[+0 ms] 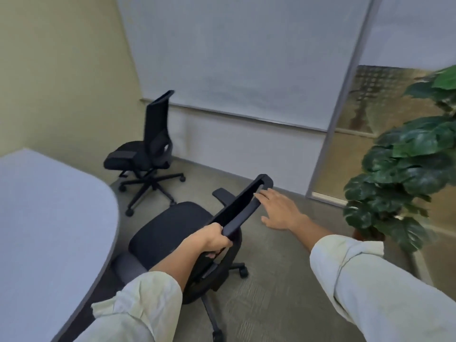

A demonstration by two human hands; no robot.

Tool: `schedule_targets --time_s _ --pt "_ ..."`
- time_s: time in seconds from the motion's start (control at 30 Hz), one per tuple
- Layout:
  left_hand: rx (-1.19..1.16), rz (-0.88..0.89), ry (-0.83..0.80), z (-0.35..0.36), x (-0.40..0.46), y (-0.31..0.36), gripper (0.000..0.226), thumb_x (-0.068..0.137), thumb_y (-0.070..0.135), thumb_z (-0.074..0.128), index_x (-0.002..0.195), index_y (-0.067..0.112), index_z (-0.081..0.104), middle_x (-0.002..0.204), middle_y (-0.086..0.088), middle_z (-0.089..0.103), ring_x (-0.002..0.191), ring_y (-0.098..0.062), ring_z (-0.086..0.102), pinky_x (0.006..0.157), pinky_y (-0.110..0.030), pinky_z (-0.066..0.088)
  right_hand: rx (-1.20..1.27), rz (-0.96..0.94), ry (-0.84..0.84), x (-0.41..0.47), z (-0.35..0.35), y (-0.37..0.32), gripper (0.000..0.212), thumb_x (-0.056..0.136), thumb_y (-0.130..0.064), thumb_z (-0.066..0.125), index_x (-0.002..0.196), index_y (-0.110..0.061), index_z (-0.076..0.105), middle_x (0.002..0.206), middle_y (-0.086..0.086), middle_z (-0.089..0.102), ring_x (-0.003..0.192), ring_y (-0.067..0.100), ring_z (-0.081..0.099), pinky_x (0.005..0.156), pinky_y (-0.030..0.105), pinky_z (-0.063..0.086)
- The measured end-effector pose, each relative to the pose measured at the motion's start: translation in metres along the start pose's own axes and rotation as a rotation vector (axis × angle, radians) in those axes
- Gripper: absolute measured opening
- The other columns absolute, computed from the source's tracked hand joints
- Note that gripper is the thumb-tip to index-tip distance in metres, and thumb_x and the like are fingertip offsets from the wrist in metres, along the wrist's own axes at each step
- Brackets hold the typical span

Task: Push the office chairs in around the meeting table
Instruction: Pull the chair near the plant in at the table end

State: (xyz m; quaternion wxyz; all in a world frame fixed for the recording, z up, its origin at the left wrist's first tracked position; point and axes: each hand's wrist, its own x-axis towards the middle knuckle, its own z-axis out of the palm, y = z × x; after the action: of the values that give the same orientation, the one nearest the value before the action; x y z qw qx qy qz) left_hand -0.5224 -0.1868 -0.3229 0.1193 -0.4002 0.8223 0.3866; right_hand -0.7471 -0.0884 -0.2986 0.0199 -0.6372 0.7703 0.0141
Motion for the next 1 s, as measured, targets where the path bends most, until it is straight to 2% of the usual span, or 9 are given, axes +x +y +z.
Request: schedule_targets --time_s 0.07,0.17,0.23,0.33,0.43,0.53,0.7,0.8,1.0 --pt "0.032 -0.067 0.135 0.014 -0.01 -0.004 0.026 0.089 0.043 0.062 0.085 0.021 0.051 0.067 0.003 0.061 0.049 -0.01 0.057 0.05 -0.027 0.042 0.005 -0.097 -0.004 0.007 0.004 0.011 0.073 0.084 -0.039 0.063 0.149 -0.02 0.034 0.155 0.009 0.035 0.143 0.03 0.029 0.117 0.044 0.027" --pt "0.246 -0.179 0.335 0.032 -0.032 -0.01 0.034 0.082 0.057 0.057 0.089 0.025 0.052 0.078 0.009 0.056 0.066 -0.013 0.052 0.06 -0.032 0.038 0.025 -0.253 0.035 0.009 0.009 0.017 0.053 0.077 -0.04 0.063 0.126 -0.024 0.05 0.127 0.007 0.056 0.118 0.028 0.049 0.104 0.04 0.036" --pt "0.318 -0.264 0.397 0.045 -0.053 -0.014 0.029 0.078 0.053 0.055 0.083 0.024 0.056 0.075 0.008 0.055 0.063 -0.013 0.049 0.055 -0.031 0.034 -0.01 -0.34 0.01 0.006 0.01 0.016 0.044 0.077 -0.041 0.062 0.116 -0.023 0.054 0.112 0.005 0.061 0.105 0.027 0.054 0.093 0.039 0.043" --pt "0.376 -0.372 0.423 0.069 -0.093 -0.015 0.013 0.07 0.038 0.051 0.07 0.025 0.051 0.067 0.008 0.055 0.06 -0.016 0.052 0.051 -0.031 0.033 -0.053 -0.45 -0.048 -0.01 0.007 0.01 0.03 0.077 -0.04 0.061 0.099 -0.021 0.061 0.093 0.001 0.065 0.09 0.026 0.061 0.076 0.038 0.052" --pt "0.386 -0.412 0.411 0.091 -0.129 -0.013 0.01 0.06 0.03 0.046 0.066 0.023 0.05 0.065 0.004 0.057 0.057 -0.018 0.054 0.049 -0.03 0.034 -0.024 -0.545 -0.128 -0.036 0.015 -0.005 0.019 0.074 -0.04 0.061 0.079 -0.022 0.056 0.072 -0.003 0.056 0.072 0.025 0.061 0.062 0.035 0.05" --pt "0.388 -0.442 0.406 0.117 -0.167 -0.007 0.009 0.059 0.03 0.046 0.065 0.024 0.049 0.063 0.005 0.056 0.054 -0.017 0.053 0.047 -0.03 0.034 -0.099 -0.62 -0.151 -0.065 0.022 -0.021 0.02 0.07 -0.044 0.056 0.075 -0.025 0.059 0.069 -0.002 0.058 0.068 0.026 0.061 0.058 0.033 0.042" --pt "0.378 -0.445 0.426 0.167 -0.223 -0.001 0.007 0.06 0.03 0.048 0.064 0.025 0.051 0.062 0.004 0.056 0.053 -0.017 0.052 0.046 -0.03 0.032 -0.164 -0.715 -0.274 -0.114 0.021 -0.038 0.021 0.069 -0.046 0.057 0.071 -0.025 0.054 0.067 -0.005 0.056 0.064 0.023 0.058 0.056 0.032 0.042" --pt "0.37 -0.442 0.462 0.197 -0.253 0.004 0.01 0.063 0.03 0.05 0.066 0.022 0.055 0.062 0.004 0.058 0.053 -0.018 0.054 0.046 -0.03 0.032 -0.159 -0.727 -0.218 -0.152 0.026 -0.044 0.021 0.07 -0.046 0.056 0.072 -0.025 0.057 0.066 -0.005 0.057 0.063 0.022 0.058 0.056 0.033 0.043" --pt "0.33 -0.473 0.505 0.252 -0.313 0.013 0.01 0.06 0.028 0.048 0.062 0.021 0.055 0.058 0.003 0.058 0.051 -0.019 0.054 0.046 -0.029 0.031 -0.164 -0.77 -0.135 -0.217 0.035 -0.059 0.024 0.068 -0.047 0.052 0.059 -0.025 0.05 0.054 -0.009 0.048 0.053 0.019 0.049 0.052 0.031 0.036"
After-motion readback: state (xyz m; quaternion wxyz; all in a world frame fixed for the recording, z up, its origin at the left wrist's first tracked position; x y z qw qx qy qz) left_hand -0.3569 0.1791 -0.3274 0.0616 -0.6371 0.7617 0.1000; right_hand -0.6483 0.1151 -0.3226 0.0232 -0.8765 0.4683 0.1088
